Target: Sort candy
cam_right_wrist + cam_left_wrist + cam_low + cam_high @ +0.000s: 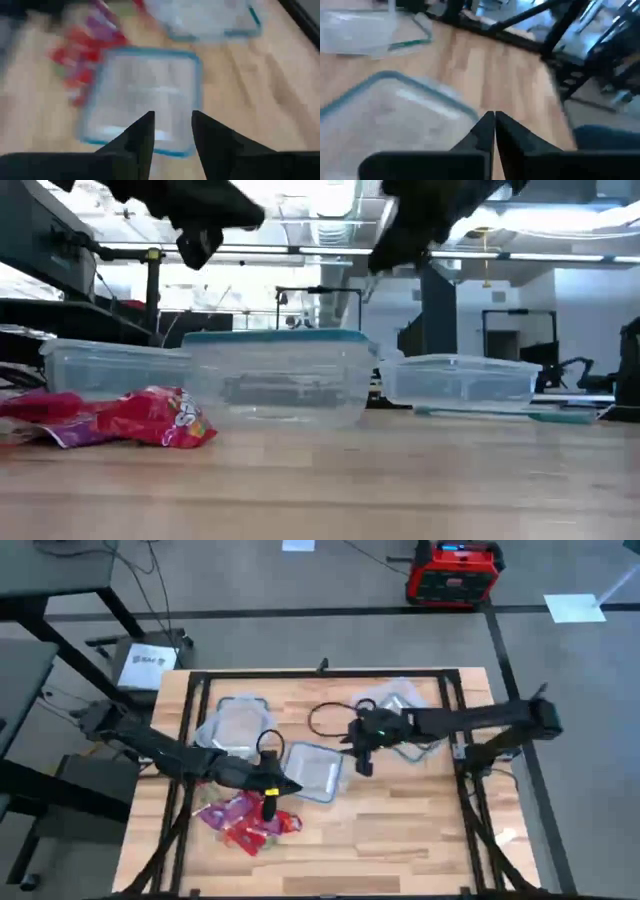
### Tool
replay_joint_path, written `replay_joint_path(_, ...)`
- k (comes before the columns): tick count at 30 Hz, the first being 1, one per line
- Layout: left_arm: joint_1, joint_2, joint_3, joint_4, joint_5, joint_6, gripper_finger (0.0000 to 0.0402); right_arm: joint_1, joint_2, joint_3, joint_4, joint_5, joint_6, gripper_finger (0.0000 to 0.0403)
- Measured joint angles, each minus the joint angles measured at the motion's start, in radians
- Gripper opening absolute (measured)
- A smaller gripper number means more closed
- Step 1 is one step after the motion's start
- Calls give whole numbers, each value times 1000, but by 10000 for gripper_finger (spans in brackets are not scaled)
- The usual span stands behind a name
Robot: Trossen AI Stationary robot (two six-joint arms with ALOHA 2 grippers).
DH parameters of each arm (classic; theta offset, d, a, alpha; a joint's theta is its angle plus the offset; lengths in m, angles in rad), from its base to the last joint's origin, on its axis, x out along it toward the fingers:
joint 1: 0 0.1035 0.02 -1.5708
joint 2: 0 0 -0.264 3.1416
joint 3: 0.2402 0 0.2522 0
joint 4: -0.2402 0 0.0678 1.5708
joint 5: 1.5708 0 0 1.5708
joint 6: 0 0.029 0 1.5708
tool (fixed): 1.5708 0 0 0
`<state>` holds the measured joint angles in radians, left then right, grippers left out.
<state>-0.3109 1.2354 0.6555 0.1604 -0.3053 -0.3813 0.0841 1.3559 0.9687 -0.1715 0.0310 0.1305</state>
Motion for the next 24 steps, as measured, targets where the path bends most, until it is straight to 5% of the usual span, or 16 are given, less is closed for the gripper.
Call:
replay_joint_path(6, 98, 72, -2, -167, -7, -12, 0, 86, 130, -119, 350, 59, 103, 118)
replay_joint_path(13, 97, 147, 1, -133, 39, -113, 0, 19, 302, -121, 331, 62, 109, 118)
replay_joint_path(19, 54, 220, 2, -58, 44, -199, 0, -68, 220, -123, 180, 53, -10, 118)
replay_joint_path(24, 64, 219, 24, -13, 65, -125, 0, -97, 22, -95, 45, 54, -47, 118)
